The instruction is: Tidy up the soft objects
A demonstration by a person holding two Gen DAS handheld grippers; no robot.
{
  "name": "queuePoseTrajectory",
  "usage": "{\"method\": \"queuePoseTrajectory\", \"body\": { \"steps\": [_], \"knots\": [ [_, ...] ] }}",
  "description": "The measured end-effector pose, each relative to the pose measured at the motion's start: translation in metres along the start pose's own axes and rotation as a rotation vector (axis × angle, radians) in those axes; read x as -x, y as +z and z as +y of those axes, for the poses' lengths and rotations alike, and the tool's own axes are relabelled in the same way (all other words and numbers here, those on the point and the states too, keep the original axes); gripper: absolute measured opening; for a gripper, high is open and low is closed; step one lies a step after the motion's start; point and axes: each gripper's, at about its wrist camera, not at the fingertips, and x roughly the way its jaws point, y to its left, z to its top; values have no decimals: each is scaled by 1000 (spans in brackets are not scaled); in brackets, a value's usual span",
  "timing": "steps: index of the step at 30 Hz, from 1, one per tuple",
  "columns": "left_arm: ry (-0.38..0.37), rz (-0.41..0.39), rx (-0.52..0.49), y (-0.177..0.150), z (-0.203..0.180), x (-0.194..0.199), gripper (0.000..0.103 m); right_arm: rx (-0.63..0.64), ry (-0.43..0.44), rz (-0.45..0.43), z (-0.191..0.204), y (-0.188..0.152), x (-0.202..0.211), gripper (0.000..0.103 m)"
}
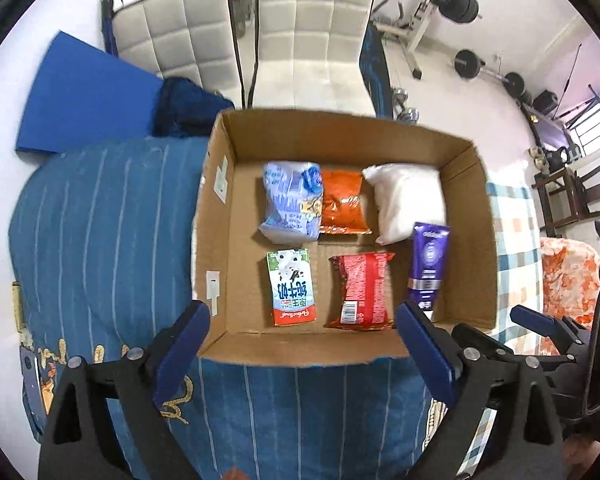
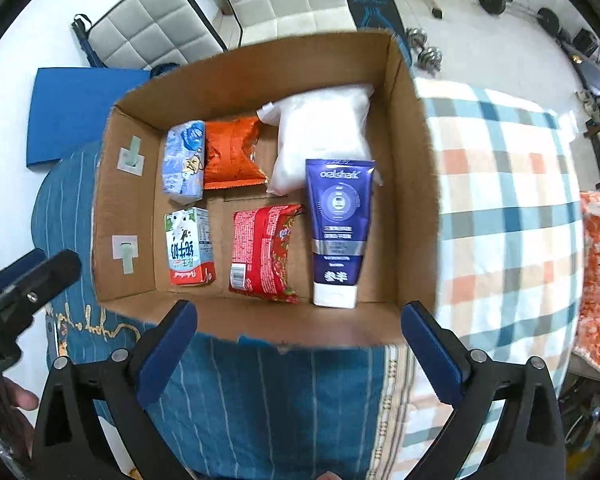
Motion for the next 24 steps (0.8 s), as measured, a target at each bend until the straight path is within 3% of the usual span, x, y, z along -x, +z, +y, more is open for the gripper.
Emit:
{"method": "queuePoseTrajectory", "body": {
  "steps": [8,24],
  "knots": [
    [30,-117,-28,-35,-19,64,96,28,-6,-101,-3,-43,74,103],
    [23,-260,-25,-101,-34,173,96,60,-31,-348,-3,-149,238,103]
  ]
}}
